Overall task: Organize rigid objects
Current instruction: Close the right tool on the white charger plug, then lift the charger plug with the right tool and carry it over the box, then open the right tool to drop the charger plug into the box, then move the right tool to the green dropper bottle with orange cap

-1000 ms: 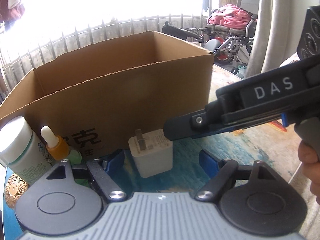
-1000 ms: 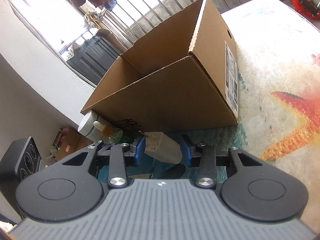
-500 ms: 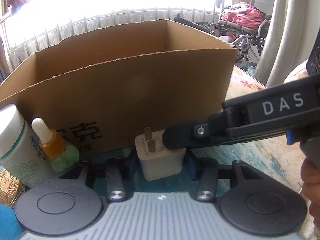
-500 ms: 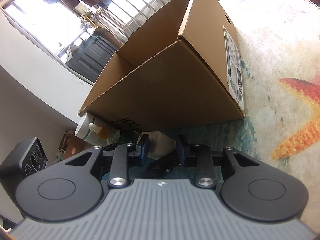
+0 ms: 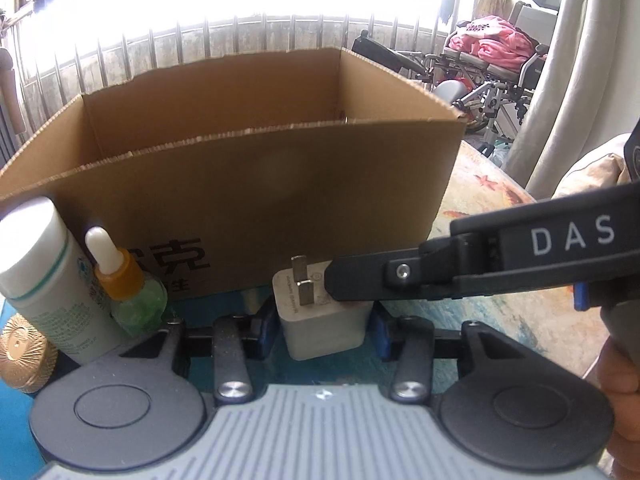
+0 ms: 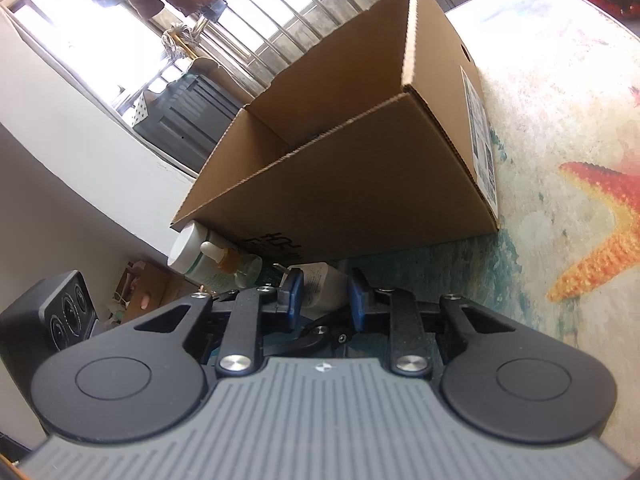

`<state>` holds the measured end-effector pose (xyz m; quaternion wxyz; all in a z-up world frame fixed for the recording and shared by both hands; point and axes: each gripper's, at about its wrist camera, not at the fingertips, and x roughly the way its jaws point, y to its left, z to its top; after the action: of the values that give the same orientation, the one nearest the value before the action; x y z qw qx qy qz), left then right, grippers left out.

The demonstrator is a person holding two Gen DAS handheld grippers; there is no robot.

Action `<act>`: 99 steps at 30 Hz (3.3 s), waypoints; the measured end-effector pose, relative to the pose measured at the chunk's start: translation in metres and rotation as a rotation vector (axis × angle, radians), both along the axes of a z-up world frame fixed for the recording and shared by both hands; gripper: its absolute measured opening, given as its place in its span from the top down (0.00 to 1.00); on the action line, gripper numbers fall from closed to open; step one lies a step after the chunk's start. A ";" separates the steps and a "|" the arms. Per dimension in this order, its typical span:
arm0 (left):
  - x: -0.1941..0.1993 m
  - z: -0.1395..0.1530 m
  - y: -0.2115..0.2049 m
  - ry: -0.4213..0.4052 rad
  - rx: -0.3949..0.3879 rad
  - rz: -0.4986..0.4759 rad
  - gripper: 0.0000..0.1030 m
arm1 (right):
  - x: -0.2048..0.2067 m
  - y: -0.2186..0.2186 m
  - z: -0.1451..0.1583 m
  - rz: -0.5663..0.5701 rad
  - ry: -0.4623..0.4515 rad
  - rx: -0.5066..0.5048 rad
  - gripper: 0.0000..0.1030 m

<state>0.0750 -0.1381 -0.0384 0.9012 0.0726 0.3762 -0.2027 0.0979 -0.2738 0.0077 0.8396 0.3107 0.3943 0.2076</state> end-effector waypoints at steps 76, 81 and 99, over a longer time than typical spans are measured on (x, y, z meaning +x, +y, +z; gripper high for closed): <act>0.106 0.154 0.079 0.098 -0.134 0.100 0.14 | 0.095 -0.056 0.188 0.042 -0.226 0.039 0.68; 0.031 0.154 0.097 -0.041 -0.092 0.082 0.13 | 0.021 -0.055 0.187 0.070 -0.263 0.004 0.60; -0.032 0.025 0.082 -0.140 0.011 0.162 0.39 | 0.016 0.111 0.108 0.346 -0.237 -0.371 0.68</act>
<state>0.0434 -0.0560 -0.0136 0.9382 0.0609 0.3182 -0.1217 0.1138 -0.1629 0.1157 0.8743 0.0533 0.3720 0.3073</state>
